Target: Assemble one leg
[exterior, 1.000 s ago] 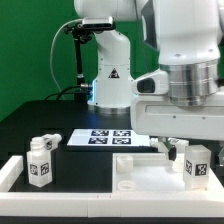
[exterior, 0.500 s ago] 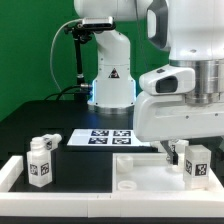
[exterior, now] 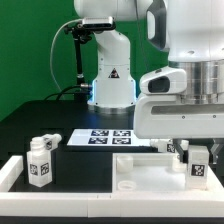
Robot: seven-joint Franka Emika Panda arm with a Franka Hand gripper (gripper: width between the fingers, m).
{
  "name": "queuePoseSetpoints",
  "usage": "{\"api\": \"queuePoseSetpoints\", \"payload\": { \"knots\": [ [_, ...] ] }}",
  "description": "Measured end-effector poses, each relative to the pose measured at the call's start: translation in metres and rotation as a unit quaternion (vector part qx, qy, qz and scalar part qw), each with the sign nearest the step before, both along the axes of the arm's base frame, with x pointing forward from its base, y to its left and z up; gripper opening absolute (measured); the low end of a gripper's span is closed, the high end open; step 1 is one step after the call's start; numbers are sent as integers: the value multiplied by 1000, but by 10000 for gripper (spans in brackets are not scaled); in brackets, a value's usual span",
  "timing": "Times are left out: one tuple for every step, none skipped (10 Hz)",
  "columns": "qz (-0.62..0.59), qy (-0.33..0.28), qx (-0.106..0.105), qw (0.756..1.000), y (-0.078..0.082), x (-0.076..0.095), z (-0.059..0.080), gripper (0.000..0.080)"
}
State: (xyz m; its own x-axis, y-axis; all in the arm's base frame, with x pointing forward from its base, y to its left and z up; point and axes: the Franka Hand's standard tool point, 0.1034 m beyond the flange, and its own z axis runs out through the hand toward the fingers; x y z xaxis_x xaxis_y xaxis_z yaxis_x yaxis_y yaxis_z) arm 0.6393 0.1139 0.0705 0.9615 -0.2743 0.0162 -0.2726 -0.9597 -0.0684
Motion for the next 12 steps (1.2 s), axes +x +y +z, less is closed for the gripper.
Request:
{"api": "queuePoseSetpoints", "payload": {
  "knots": [
    [-56, -2, 0, 998, 0, 0, 0, 284],
    [-162, 3, 1, 987, 1, -1, 0, 284],
    [-253, 10, 14, 967, 0, 0, -1, 284],
    [-341, 20, 37, 939, -1, 1, -1, 284],
    [-413, 30, 51, 909, 0, 0, -2, 284],
    [-448, 35, 59, 891, 0, 0, -2, 284],
    [-492, 43, 67, 867, -1, 1, -2, 284],
    [-498, 44, 67, 863, -1, 1, -2, 284],
    [-460, 39, 60, 885, 0, 0, -2, 284],
    [-401, 33, 51, 914, 3, -2, -4, 400],
    [-345, 27, 48, 937, 2, -2, -3, 400],
    [-293, 33, 37, 955, 3, -4, -2, 536]
  ]
}}
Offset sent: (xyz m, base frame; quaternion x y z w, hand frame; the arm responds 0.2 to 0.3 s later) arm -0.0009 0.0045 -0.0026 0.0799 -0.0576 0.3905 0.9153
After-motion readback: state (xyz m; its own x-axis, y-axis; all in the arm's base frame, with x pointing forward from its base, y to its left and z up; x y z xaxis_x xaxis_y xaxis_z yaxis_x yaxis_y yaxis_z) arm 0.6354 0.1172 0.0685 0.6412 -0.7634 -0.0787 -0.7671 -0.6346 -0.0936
